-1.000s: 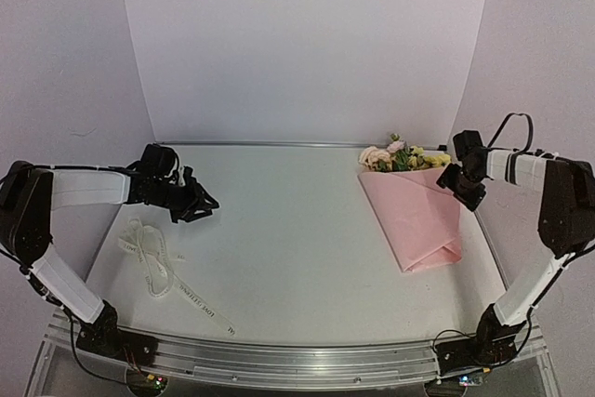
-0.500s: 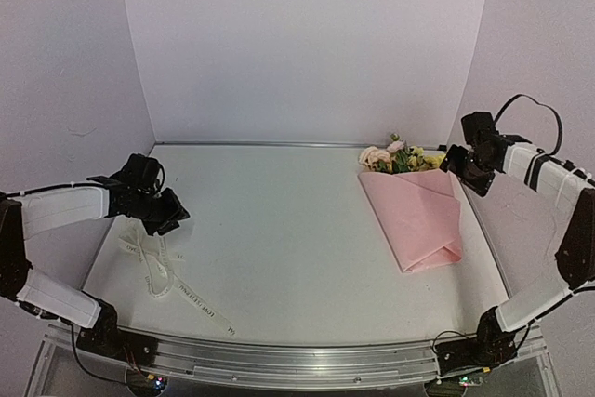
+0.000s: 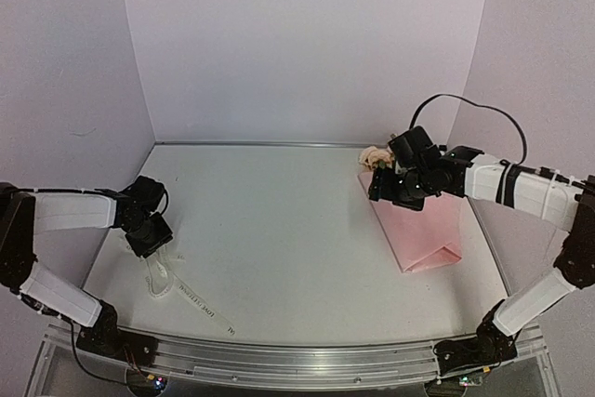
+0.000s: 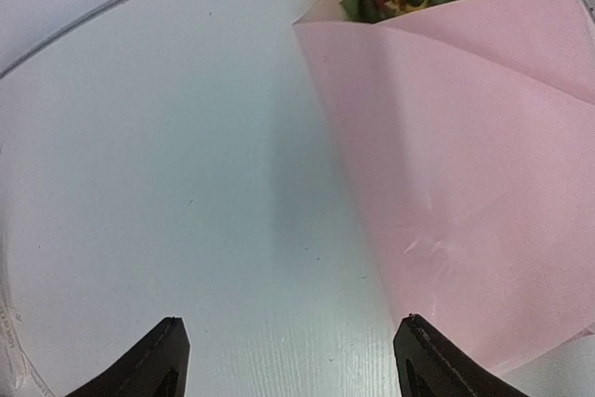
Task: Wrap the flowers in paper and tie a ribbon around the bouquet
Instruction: Pick up the ribbon from the center of the board, then pick up the right side of the ribbon from the center of the board.
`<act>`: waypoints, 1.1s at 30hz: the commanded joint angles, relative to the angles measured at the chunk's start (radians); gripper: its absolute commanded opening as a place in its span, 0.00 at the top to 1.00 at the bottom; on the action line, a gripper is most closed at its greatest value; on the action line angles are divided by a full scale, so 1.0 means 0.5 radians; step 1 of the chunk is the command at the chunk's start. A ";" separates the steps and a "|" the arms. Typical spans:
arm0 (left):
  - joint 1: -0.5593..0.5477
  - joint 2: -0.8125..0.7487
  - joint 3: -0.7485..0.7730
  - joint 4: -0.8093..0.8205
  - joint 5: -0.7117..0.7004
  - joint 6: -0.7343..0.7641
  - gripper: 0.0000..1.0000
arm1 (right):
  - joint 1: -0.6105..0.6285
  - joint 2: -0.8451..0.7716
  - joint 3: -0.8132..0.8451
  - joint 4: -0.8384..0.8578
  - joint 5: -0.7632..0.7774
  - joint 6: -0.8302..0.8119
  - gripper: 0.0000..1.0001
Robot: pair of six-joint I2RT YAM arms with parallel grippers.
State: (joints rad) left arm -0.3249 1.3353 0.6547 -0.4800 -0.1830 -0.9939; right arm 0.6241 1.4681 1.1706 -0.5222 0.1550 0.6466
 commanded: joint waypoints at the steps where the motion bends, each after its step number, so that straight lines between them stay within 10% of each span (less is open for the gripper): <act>1: 0.046 0.243 0.196 0.157 -0.130 0.110 0.58 | 0.159 0.112 0.031 0.086 -0.011 0.037 0.22; 12: -0.078 0.418 0.288 0.502 0.284 0.233 0.99 | 0.298 0.114 -0.030 0.154 0.033 0.092 0.27; 21: -0.685 0.390 0.534 0.912 0.711 -0.036 1.00 | 0.323 0.017 -0.230 0.438 -0.202 0.062 0.27; 33: -0.789 0.257 0.420 1.306 1.388 0.158 1.00 | 0.393 0.176 -0.448 1.342 -0.633 0.558 0.16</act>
State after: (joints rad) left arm -0.7129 1.5481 0.8974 0.0524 0.3628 -0.9624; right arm 0.8211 1.5201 0.9510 -0.0946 -0.0748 0.7859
